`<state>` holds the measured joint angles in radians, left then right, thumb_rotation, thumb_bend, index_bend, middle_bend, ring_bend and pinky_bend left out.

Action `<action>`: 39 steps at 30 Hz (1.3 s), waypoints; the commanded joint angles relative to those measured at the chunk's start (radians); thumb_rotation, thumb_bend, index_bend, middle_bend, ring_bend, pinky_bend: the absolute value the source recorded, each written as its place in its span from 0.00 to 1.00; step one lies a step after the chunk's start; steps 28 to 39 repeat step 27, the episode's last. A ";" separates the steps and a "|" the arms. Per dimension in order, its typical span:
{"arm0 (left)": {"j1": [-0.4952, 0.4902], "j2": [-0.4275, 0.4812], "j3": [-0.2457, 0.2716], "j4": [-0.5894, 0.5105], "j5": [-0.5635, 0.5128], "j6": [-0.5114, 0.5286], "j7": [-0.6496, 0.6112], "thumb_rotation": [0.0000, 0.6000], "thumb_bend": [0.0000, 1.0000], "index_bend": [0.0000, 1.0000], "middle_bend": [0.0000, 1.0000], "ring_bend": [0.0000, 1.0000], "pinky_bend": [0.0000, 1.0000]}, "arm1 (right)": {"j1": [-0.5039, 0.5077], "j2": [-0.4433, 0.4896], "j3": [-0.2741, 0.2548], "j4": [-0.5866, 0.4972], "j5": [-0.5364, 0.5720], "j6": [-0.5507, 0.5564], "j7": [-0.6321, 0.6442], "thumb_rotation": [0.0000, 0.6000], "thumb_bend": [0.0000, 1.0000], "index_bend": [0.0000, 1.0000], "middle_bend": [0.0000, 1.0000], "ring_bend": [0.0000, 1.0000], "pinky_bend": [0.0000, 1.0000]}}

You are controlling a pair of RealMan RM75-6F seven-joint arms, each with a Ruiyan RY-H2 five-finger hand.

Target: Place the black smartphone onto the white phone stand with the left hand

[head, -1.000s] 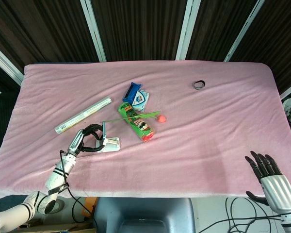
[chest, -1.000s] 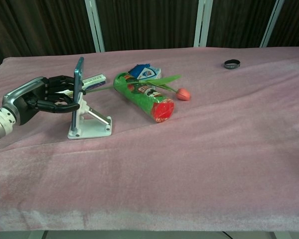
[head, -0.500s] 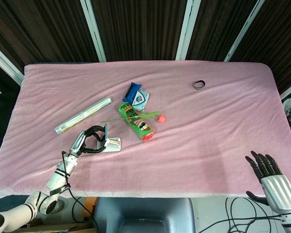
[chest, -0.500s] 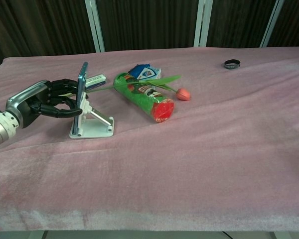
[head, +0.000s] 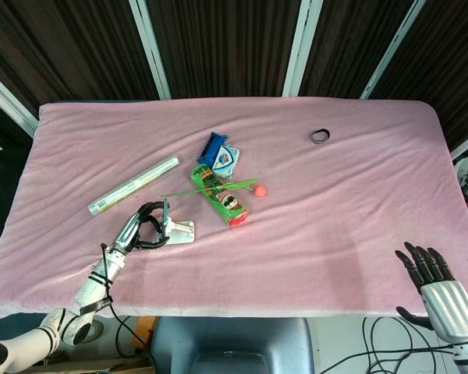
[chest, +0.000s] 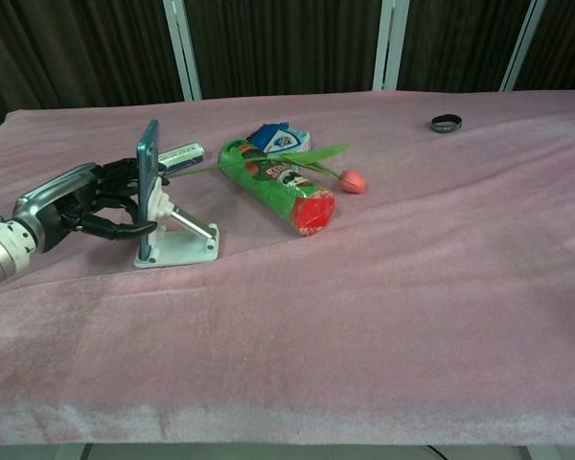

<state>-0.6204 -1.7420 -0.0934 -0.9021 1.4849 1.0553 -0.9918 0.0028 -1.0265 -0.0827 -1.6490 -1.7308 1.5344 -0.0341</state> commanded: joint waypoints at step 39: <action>0.506 0.333 0.151 -0.530 -0.050 0.611 1.301 1.00 0.29 0.00 0.00 0.00 0.00 | -0.002 0.008 0.027 -0.008 0.068 -0.014 -0.017 1.00 0.15 0.00 0.00 0.00 0.00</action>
